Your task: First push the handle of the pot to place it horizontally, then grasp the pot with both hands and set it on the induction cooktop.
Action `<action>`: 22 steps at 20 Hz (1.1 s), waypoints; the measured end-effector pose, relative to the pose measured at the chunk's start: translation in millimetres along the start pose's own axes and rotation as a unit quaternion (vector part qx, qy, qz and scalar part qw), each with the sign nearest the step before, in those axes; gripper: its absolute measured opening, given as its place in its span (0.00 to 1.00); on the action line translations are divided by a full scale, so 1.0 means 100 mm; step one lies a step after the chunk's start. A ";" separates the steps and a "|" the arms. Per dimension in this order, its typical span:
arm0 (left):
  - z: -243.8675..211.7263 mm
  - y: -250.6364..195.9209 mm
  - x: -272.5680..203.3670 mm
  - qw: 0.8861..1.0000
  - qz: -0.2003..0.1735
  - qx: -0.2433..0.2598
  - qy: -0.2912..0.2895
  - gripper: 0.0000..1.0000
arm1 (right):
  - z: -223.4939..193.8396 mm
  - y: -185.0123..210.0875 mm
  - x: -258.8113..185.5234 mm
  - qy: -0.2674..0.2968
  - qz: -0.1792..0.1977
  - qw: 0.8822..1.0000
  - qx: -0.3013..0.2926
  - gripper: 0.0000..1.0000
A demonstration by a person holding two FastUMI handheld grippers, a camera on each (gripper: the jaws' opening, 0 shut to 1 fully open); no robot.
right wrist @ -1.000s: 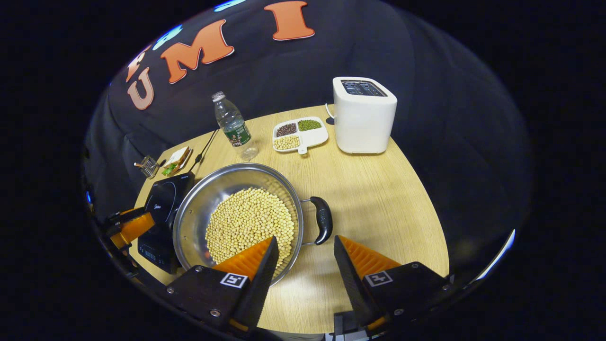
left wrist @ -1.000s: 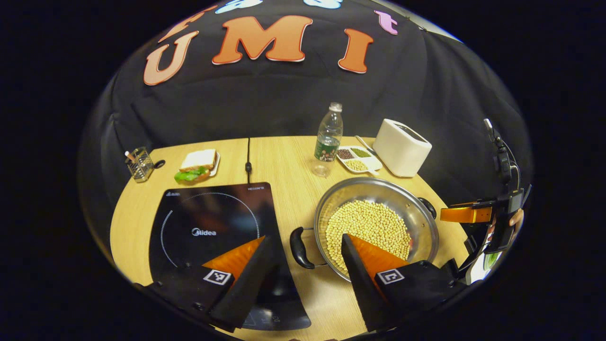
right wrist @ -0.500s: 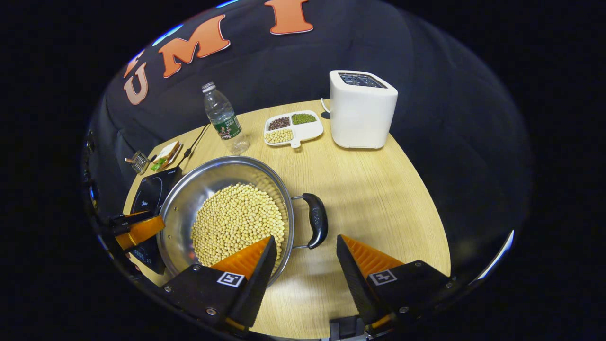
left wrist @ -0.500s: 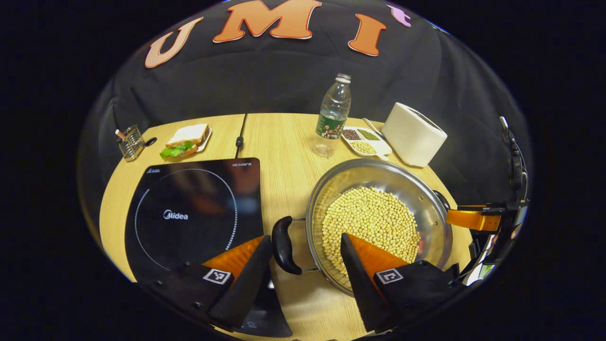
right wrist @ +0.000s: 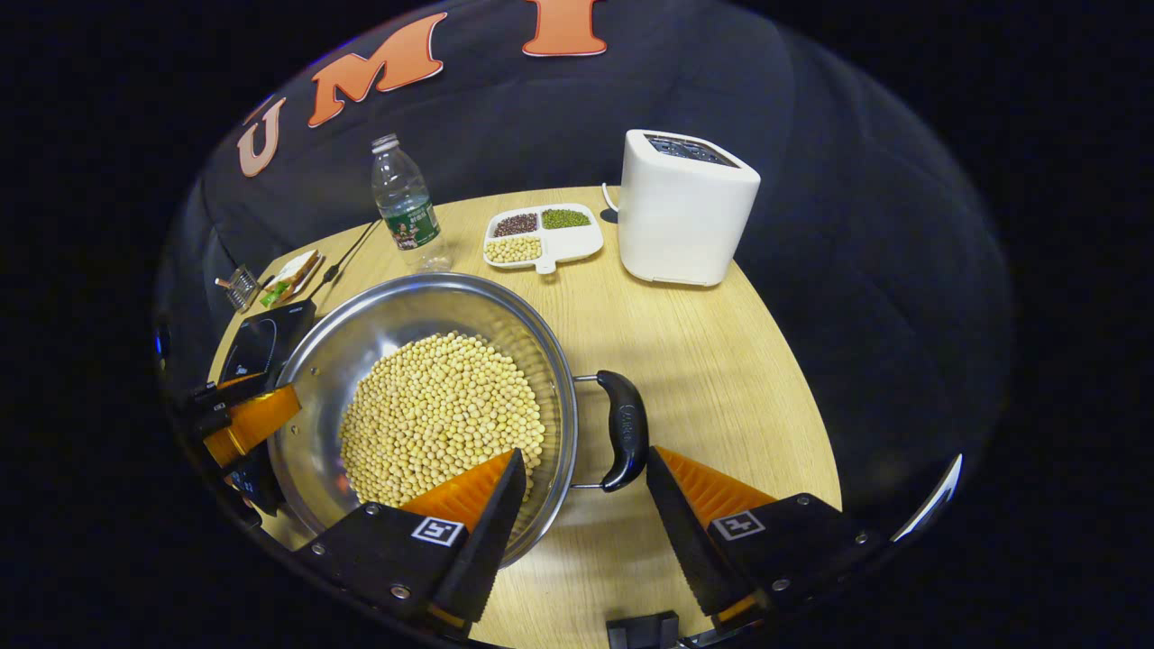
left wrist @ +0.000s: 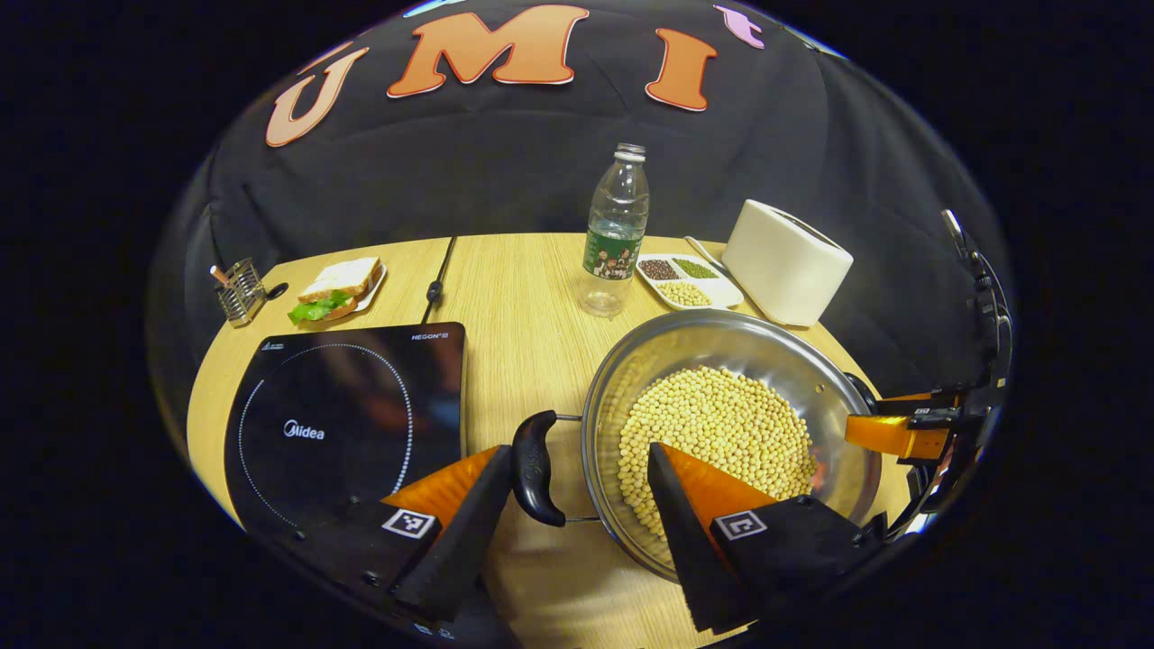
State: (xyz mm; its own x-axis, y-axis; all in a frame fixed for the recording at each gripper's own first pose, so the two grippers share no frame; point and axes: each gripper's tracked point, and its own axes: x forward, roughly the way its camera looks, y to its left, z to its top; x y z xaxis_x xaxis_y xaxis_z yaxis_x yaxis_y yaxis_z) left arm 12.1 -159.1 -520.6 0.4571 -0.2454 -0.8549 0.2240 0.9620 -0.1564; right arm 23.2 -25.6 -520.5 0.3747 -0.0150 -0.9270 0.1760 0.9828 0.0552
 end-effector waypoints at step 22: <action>-0.04 0.23 0.50 0.998 0.038 0.035 -0.027 0.81 | 0.10 -0.10 0.20 -0.052 -0.076 0.995 -0.040 0.69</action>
State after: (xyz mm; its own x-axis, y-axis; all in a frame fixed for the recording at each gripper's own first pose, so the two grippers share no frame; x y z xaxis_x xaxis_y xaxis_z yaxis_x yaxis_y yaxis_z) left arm 36.5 -148.6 -568.9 0.5206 -0.1790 -0.8349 0.2453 0.9679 -0.0545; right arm 38.1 -37.1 -535.7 0.4413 -0.1802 -0.8791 0.1663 0.9791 -0.1171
